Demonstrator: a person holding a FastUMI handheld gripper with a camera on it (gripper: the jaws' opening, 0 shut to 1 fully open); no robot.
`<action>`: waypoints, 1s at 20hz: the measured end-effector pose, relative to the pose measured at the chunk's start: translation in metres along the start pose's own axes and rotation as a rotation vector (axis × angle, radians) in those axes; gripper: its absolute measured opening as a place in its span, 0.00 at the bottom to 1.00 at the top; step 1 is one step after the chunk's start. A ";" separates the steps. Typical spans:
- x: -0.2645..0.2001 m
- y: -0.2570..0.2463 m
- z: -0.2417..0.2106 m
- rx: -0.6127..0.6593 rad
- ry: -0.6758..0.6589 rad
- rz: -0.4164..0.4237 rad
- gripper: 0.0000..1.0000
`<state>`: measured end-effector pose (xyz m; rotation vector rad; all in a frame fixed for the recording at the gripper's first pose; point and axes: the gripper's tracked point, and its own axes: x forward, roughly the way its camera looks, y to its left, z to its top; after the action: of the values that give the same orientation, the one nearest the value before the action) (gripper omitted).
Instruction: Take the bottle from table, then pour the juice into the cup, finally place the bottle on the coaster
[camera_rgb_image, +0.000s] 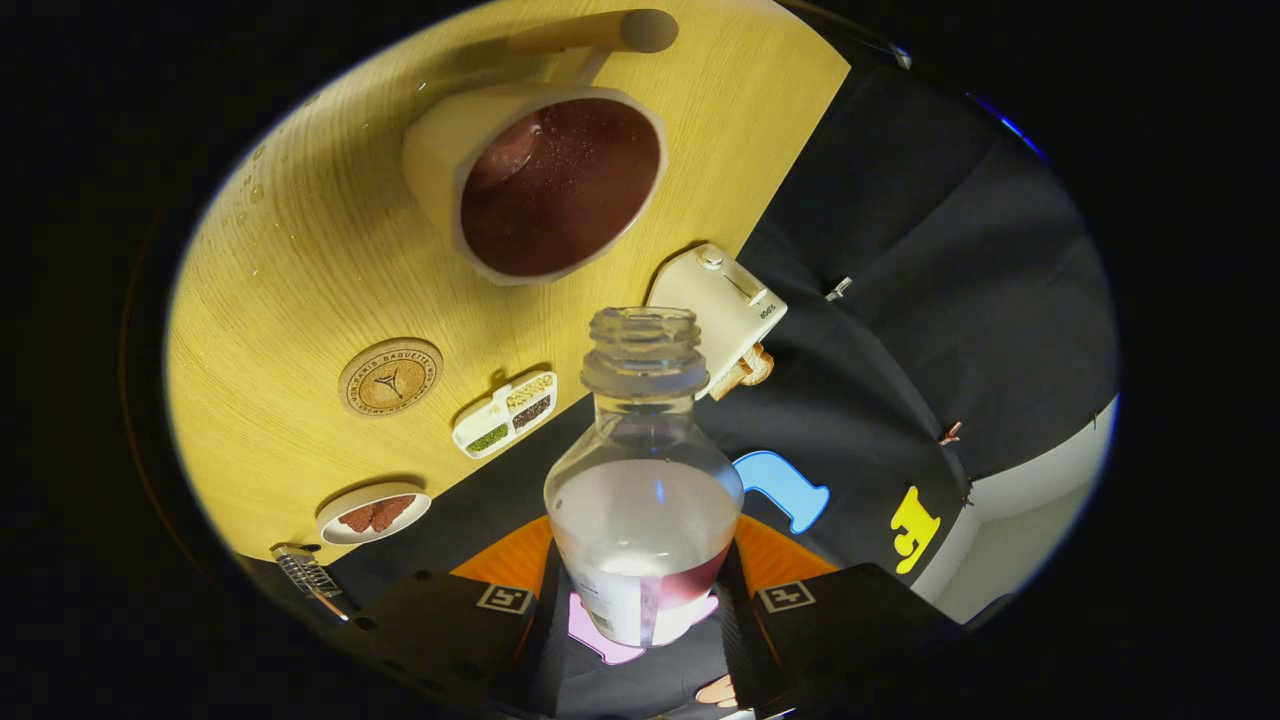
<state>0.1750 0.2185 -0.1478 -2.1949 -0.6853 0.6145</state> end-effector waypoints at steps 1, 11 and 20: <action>0.000 0.000 0.001 0.006 0.000 -0.001 0.66; -0.012 0.001 0.002 0.231 0.019 -0.005 0.66; -0.032 0.013 -0.061 0.912 0.259 -0.017 0.66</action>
<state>0.1921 0.1600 -0.1136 -1.3730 -0.2049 0.4839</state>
